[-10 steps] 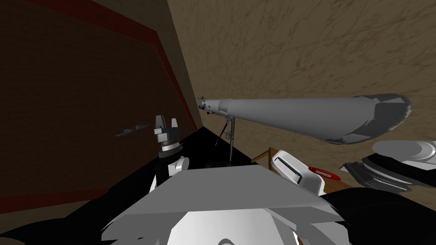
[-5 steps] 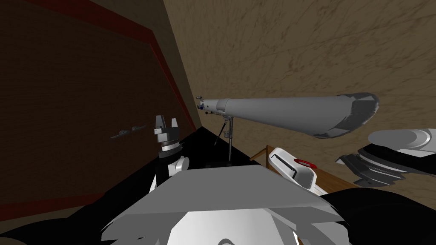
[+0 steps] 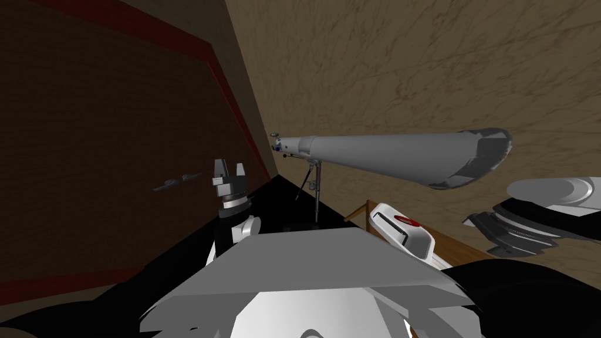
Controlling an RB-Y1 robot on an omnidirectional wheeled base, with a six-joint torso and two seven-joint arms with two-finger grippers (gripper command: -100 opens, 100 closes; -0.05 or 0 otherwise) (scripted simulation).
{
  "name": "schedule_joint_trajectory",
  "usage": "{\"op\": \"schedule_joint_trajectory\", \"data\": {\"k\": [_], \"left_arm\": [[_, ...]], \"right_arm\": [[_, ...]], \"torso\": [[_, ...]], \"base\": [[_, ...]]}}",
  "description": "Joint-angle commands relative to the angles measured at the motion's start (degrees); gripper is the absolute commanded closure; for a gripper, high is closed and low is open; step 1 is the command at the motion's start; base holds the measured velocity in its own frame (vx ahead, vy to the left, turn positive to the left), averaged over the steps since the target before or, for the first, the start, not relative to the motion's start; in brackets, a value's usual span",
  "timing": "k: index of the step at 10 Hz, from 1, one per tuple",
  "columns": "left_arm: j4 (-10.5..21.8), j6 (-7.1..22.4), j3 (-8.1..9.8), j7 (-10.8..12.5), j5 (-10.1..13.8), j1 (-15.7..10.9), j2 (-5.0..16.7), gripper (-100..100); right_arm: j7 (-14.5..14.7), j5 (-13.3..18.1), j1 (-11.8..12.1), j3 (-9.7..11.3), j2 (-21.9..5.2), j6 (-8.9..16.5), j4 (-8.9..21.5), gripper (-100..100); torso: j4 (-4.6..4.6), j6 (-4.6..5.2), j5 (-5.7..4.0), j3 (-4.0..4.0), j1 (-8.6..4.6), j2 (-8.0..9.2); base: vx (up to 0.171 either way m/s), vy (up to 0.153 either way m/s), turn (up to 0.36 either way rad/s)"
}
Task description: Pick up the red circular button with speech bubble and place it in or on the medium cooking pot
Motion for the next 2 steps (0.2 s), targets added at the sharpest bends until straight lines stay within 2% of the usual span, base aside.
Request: {"op": "schedule_joint_trajectory", "data": {"k": [1,2], "left_arm": [[0.0,0.0,0.0,0.0,0.0,0.0,0.0,0],[0.0,0.0,0.0,0.0,0.0,0.0,0.0,0]], "right_arm": [[0.0,0.0,0.0,0.0,0.0,0.0,0.0,0],[0.0,0.0,0.0,0.0,0.0,0.0,0.0,0]], "torso": [[0.0,0.0,0.0,0.0,0.0,0.0],[0.0,0.0,0.0,0.0,0.0,0.0]], "base": [[0.0,0.0,0.0],[0.0,0.0,0.0]]}}
